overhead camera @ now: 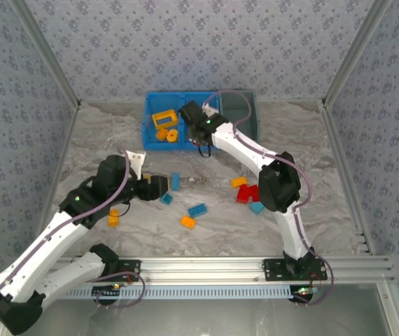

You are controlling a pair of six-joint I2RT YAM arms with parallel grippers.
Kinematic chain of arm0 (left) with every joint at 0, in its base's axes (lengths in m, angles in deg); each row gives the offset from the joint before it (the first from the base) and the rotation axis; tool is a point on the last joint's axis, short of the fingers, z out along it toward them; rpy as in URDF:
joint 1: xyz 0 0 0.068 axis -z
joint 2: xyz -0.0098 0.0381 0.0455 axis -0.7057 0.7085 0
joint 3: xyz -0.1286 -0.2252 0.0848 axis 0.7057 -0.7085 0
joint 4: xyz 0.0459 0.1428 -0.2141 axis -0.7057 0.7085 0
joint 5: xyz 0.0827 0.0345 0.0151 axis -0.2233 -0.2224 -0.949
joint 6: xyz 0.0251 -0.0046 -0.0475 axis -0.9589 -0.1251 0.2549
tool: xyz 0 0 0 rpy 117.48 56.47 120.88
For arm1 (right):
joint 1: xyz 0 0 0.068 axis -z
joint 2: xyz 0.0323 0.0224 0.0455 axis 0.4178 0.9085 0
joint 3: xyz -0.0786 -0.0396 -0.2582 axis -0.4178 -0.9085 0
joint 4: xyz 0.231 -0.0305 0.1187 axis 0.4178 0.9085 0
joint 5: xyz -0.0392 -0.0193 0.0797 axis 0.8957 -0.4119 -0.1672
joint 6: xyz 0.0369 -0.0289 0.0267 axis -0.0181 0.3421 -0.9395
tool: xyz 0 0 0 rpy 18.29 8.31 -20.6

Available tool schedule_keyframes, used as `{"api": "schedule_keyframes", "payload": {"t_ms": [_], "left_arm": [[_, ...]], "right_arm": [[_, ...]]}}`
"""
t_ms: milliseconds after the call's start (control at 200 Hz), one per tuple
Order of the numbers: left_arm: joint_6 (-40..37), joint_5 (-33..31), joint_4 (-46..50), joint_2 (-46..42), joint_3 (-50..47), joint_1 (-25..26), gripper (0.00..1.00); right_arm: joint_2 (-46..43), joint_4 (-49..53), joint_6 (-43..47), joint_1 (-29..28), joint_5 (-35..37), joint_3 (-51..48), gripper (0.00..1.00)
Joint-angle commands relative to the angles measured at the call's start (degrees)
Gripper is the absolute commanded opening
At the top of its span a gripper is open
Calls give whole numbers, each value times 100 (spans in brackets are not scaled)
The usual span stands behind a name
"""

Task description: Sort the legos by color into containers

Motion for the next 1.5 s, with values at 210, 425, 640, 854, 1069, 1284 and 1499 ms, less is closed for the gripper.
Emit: {"api": "schedule_keyframes", "payload": {"t_ms": [210,425,640,854,1069,1284,1499], "left_arm": [[328,-1329,-1061,1081,718,931,72],[294,-2920,-862,2137,1436,1920,71],[276,-3174,-894,2644,1711,2183,71],[300,-3223,-822,2542,1680,2220,71],[419,-3228,-623,2302,1578,2225,71],[697,-3452,-82,1945,1472,2225,71],[973,-3530,760,1699,1381,2125,71]], "right_arm": [[1325,-86,1982,857,-1792,1609,22],[1909,49,2006,1041,-2440,2191,25],[2106,114,1908,1004,-2377,2244,29],[1972,252,1976,955,-2271,2222,43],[1261,281,2084,886,-1948,1977,55],[20,191,2141,813,-1400,1239,53],[-1953,-636,2207,623,-901,-892,54]]}}
